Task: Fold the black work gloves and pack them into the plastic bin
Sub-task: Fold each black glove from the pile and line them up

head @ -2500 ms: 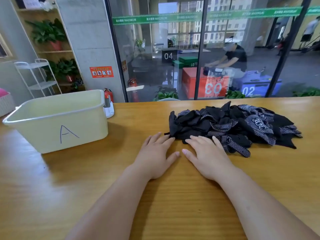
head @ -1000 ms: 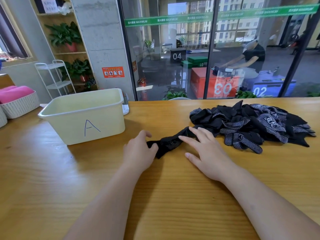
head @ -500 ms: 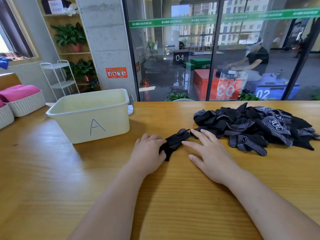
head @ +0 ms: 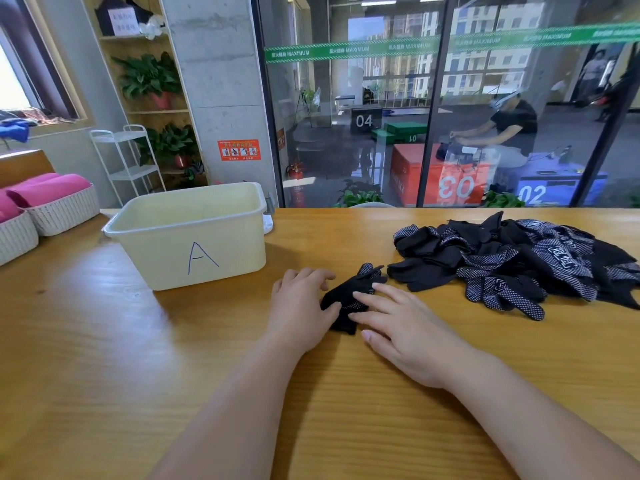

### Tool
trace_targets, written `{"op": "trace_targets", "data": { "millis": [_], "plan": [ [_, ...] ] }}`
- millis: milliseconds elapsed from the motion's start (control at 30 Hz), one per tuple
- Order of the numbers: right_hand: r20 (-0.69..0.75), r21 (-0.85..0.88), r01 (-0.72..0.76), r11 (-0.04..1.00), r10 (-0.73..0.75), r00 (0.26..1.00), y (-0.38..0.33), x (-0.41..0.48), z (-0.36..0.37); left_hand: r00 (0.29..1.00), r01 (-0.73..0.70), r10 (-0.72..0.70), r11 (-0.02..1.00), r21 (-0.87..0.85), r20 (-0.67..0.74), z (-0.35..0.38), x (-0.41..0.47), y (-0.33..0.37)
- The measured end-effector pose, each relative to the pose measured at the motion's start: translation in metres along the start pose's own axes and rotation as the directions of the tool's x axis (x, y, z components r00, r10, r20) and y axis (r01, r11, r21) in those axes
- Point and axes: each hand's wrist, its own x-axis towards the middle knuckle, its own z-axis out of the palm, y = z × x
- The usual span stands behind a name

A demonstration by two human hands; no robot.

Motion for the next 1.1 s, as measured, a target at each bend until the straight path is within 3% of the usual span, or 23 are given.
{"op": "trace_targets", "data": {
  "millis": [200,300,433,533,633,700,933,1100],
  "plan": [
    [-0.142,-0.035,0.009,0.999,-0.014,0.99,-0.001,-0.001,-0.004,0.985,0.153,-0.138,0.975,0.161,-0.101,0.005,0.007,-0.001],
    [-0.257,-0.043,0.001,0.999,-0.012,0.966,0.002,0.001,0.0,0.979,0.195,-0.184,0.972,0.131,-0.09,0.007,0.007,-0.007],
    [-0.262,0.015,0.007,1.0,-0.003,0.965,0.004,0.002,-0.006,0.968,0.209,-0.204,0.978,0.022,-0.143,0.006,0.008,-0.01],
    [-0.303,0.2,-0.023,0.98,0.084,0.949,0.0,0.003,-0.035,0.936,0.206,-0.223,0.974,-0.089,-0.273,0.002,0.009,-0.011],
    [-0.288,0.473,-0.04,0.88,0.197,0.937,-0.008,0.002,-0.086,0.886,0.168,-0.24,0.964,-0.207,-0.397,0.0,0.01,-0.014],
    [-0.264,0.567,-0.029,0.823,0.215,0.94,-0.013,0.0,-0.118,0.87,0.135,-0.247,0.952,-0.275,-0.427,0.0,0.008,-0.014],
    [-0.22,0.509,-0.103,0.855,0.245,0.944,-0.006,0.015,-0.164,0.9,0.115,-0.251,0.925,-0.361,-0.356,-0.002,0.003,-0.012],
    [-0.526,0.43,-0.015,0.903,0.264,0.808,0.006,0.015,-0.167,0.916,0.093,-0.213,0.937,-0.336,-0.34,-0.001,0.003,-0.014]
  ]
}}
